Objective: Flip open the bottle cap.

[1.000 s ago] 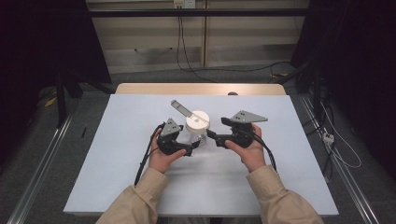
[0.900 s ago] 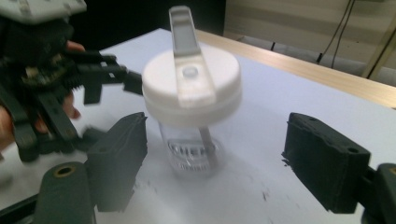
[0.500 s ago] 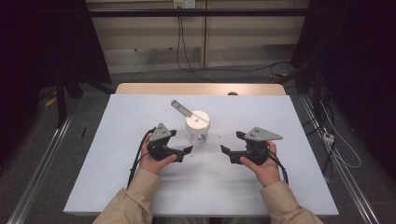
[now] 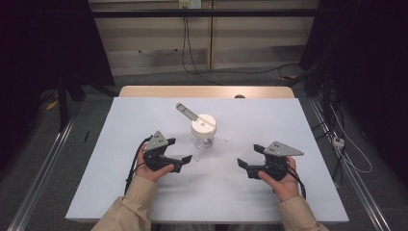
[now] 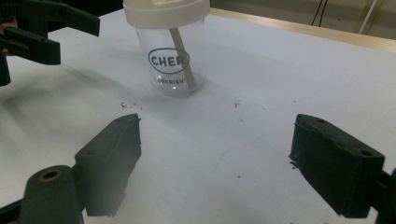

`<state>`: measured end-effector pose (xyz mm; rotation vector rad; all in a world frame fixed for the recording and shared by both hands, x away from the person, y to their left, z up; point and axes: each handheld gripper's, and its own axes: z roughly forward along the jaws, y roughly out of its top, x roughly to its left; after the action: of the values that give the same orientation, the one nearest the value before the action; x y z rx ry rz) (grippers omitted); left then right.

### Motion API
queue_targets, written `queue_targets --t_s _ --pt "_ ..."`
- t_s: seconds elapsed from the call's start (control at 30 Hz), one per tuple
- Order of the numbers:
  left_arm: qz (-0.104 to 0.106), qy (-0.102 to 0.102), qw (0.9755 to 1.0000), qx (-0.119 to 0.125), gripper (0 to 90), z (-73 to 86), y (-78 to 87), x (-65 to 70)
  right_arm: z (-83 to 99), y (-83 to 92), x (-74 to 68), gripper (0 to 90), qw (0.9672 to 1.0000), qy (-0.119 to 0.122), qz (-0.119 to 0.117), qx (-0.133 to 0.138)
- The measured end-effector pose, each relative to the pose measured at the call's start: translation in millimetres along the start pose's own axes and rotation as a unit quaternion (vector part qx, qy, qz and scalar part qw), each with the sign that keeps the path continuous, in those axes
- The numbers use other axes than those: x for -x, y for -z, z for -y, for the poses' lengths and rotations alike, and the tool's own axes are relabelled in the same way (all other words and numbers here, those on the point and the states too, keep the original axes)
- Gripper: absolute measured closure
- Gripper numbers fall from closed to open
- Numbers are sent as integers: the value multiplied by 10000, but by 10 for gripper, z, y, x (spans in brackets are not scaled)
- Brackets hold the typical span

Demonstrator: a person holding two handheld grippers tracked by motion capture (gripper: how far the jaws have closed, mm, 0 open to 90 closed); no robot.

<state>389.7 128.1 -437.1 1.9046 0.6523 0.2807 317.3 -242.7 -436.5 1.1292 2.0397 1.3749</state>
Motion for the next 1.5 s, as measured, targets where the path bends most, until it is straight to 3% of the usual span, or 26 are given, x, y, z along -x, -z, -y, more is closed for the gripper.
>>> queue_targets --t_s 0.3,0.37,0.93,1.5 --pt "-33 5 10000 25 67 41 111 -5 89 84 38 142 10000 -80 0 24" --pt "-67 -90 9999 0 67 52 144 -12 109 100 45 137 10000 -97 -5 21" --pt "-210 23 9998 -18 67 193 396 -83 216 242 108 118 9999 -125 79 -25" --pt "-358 73 9993 -28 67 293 595 -170 244 270 129 113 9999 -70 129 -42"
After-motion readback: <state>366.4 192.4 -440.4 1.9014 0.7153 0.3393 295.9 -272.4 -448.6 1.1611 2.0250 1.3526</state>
